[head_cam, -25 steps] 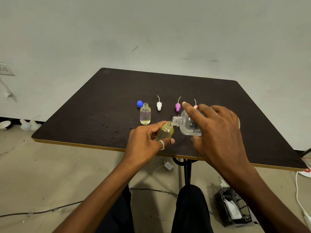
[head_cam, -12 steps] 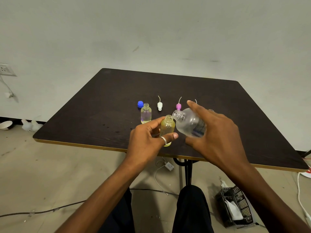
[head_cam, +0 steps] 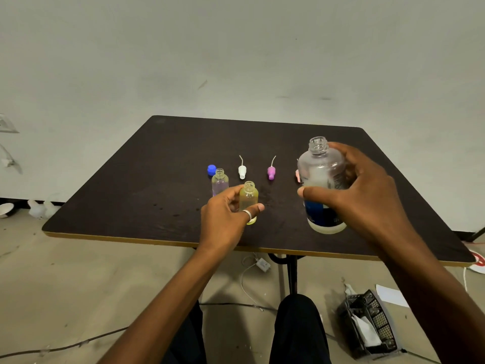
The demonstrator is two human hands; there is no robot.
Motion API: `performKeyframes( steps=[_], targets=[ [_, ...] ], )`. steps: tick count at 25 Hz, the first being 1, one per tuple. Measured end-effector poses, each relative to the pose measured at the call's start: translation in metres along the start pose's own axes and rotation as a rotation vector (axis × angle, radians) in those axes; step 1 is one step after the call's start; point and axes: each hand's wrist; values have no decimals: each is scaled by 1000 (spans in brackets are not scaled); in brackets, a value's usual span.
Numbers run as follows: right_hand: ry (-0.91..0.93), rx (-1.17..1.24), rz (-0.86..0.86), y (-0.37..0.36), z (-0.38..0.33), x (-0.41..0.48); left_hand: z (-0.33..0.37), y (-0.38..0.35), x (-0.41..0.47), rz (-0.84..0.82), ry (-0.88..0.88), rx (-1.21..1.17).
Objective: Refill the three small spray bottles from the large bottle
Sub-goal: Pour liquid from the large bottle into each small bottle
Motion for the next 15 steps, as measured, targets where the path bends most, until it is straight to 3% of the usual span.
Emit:
performKeyframes(
  steps=[15],
  targets=[
    [-25, 76, 115, 35, 6, 10, -22, -58, 72, 76, 39, 97]
  ],
)
Point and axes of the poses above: each hand's wrist, its own x-axis towards the middle knuckle, its own y-axis out of the back of the hand, z = x × y, and after that the axes turned 11 degrees about y, right-handed
